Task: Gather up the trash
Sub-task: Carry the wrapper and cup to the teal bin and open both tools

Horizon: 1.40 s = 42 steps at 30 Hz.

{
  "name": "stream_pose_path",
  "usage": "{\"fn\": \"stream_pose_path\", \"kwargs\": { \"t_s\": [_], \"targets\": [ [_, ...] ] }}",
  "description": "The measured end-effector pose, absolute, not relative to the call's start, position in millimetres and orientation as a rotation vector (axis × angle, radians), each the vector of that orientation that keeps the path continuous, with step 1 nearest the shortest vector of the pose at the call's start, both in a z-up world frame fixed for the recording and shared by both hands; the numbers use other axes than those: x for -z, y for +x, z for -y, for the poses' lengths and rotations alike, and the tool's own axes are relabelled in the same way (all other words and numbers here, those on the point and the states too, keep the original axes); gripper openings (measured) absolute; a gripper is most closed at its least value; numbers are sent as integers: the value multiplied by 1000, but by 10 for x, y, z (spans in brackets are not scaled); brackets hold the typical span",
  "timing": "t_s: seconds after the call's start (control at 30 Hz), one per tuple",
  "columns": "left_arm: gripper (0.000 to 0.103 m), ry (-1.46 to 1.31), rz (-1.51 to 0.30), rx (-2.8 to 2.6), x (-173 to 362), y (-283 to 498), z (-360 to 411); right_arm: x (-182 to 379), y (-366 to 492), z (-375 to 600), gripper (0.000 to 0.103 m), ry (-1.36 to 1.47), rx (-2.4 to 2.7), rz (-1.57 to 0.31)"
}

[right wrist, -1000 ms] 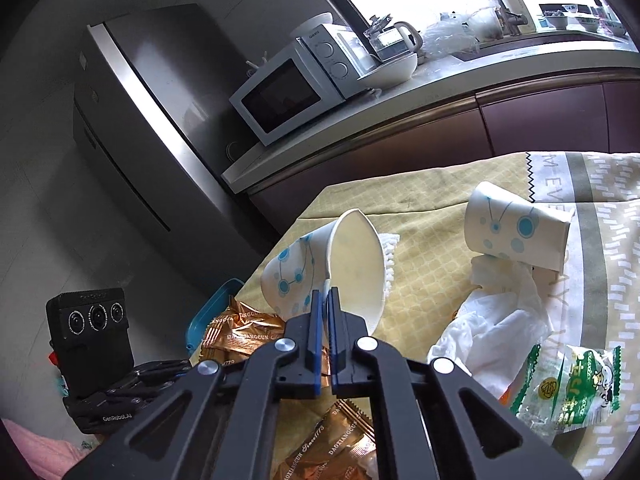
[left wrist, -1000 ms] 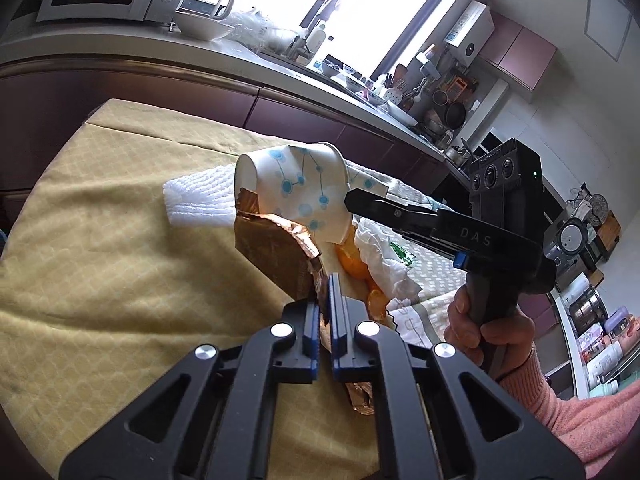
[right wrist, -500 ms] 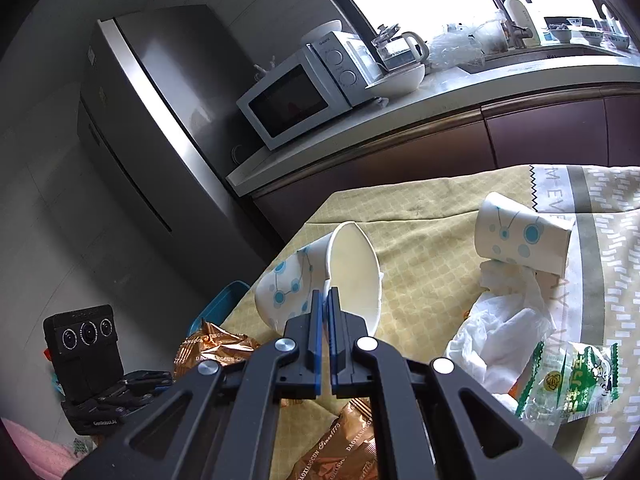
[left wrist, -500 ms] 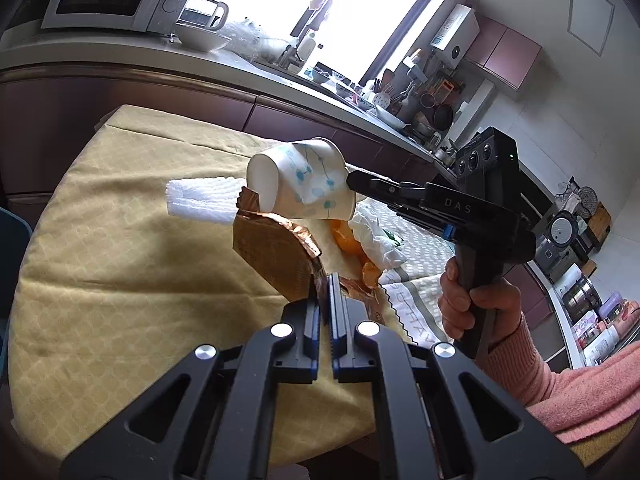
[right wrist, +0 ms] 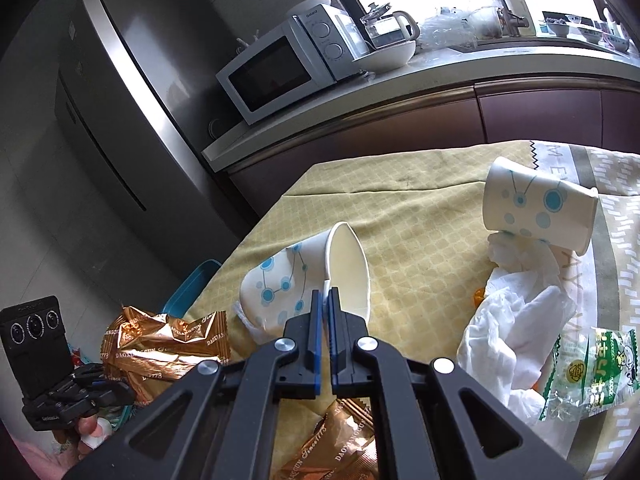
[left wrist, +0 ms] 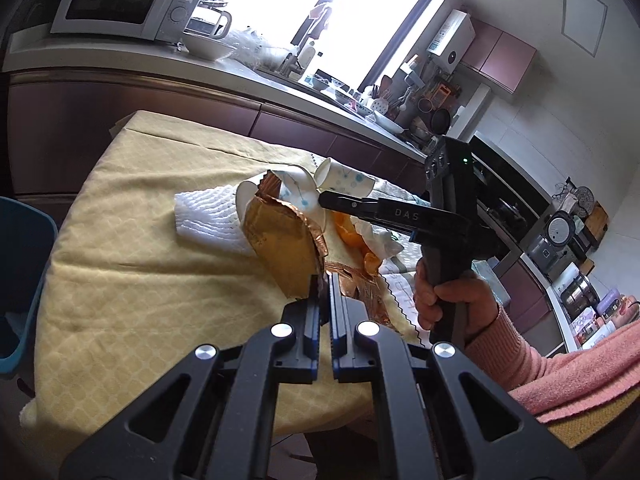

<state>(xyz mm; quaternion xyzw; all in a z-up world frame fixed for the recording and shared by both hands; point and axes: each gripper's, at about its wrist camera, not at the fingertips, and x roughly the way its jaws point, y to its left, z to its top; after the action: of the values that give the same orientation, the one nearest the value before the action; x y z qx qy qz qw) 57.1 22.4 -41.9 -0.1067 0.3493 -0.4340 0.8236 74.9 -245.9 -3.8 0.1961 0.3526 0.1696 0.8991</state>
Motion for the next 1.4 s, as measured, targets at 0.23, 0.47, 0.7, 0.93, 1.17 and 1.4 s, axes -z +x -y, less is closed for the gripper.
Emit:
{"fn": "stream_pose_path", "kwargs": {
  "t_s": [0.23, 0.47, 0.7, 0.93, 1.17, 1.4],
  "targets": [
    [4, -253, -713, 859, 364, 608, -488, -148, 665, 2366, 2, 409, -401, -685],
    [4, -260, -674, 773, 269, 621, -785, -343, 647, 2201, 2, 412, -458, -649],
    [4, -283, -652, 698, 236, 624, -1122, -465, 742, 1885, 2, 391, -525, -643],
    [4, -308, -628, 617, 219, 595, -1482, -501, 882, 1535, 2, 370, -594, -663],
    [4, -329, -608, 516, 199, 602, -1869, -531, 1087, 1087, 2, 352, -691, -680],
    [4, -352, -625, 425, 291, 729, -2179, -529, 1324, 569, 2, 324, -776, -706]
  ]
}}
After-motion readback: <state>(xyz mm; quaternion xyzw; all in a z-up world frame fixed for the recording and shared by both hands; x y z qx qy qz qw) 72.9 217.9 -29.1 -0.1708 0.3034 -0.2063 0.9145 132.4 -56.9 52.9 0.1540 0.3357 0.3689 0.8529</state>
